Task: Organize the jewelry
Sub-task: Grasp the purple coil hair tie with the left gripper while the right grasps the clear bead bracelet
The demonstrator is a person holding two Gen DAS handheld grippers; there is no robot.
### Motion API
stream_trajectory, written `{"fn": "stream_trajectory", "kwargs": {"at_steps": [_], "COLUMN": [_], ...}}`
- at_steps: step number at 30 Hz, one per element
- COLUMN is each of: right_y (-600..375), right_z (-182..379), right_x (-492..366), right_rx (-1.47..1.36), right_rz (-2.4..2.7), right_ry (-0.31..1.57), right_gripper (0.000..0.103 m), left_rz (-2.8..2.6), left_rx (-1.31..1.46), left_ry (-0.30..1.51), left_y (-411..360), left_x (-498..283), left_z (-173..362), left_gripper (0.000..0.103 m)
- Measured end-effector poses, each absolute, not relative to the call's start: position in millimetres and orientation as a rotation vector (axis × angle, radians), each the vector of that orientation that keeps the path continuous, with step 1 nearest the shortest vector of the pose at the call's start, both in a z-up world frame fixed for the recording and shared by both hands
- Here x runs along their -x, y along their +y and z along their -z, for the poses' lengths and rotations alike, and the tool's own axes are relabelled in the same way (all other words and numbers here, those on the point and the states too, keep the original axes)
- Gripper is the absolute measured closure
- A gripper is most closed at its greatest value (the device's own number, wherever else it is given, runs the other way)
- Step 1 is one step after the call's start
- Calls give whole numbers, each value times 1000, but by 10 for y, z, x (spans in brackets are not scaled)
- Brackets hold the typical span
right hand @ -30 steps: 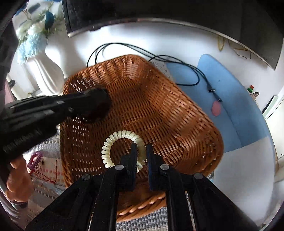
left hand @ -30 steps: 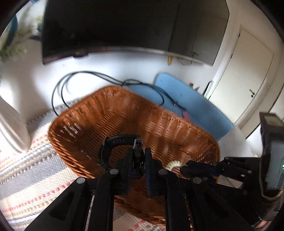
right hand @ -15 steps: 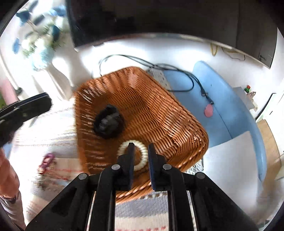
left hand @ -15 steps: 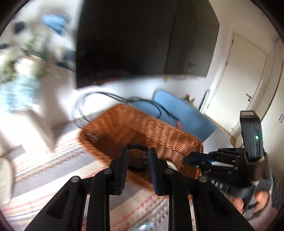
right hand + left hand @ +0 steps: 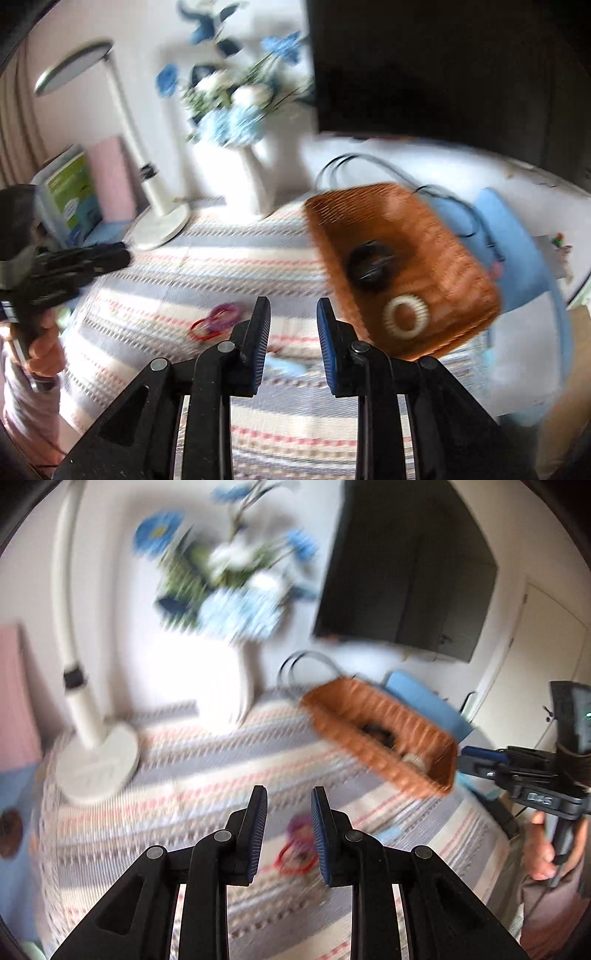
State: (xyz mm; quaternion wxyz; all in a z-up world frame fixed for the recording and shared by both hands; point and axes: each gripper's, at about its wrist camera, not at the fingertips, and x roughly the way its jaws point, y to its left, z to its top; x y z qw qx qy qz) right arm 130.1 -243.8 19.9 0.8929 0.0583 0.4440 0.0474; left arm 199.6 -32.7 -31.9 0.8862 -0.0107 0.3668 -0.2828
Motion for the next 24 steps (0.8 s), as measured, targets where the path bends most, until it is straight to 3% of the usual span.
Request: {"fn": "stream_trajectory", "kwargs": {"at_steps": [4, 13, 24], "right_y": [-2272, -1837, -1496], "right_z": [70, 782, 891], "right_x": [-1228, -816, -638], "right_rx": [-150, -75, 143], "right_rz": [-173, -328, -312], "right_ry": [992, 1169, 1142], "right_gripper": [76, 76, 80], "left_rz": [629, 656, 666], "left_rx": [123, 63, 50], "left_ry": [874, 960, 1015], "left_y": [-270, -720, -850], "left_x": [-2278, -2513, -2630], "left_z": [678, 1091, 1266], "left_gripper": [78, 78, 78]}}
